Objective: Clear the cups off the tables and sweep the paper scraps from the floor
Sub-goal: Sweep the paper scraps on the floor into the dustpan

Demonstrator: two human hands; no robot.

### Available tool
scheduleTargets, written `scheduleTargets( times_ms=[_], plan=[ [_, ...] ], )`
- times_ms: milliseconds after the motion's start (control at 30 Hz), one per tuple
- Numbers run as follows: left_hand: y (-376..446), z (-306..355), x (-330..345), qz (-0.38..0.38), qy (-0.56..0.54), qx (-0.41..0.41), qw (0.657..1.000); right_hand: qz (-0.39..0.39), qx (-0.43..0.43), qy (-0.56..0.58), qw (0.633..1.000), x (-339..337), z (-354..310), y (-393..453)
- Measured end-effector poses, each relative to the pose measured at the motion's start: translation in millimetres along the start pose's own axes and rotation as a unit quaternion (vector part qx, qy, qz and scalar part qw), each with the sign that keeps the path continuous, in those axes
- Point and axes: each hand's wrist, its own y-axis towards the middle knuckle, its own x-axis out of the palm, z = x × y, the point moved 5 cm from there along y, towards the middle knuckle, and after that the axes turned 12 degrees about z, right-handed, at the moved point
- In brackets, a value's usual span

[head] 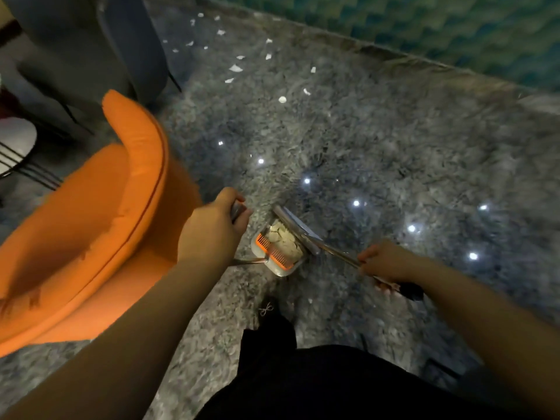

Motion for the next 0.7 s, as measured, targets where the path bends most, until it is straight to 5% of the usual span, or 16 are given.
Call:
scheduleTargets(
  times_ms=[700],
  plan=[
    [332,-82,72,-0.007,-0.014,-0.021,1.000,-0.013,-0.016,0.023,1.000,-108,-249,219]
  ],
)
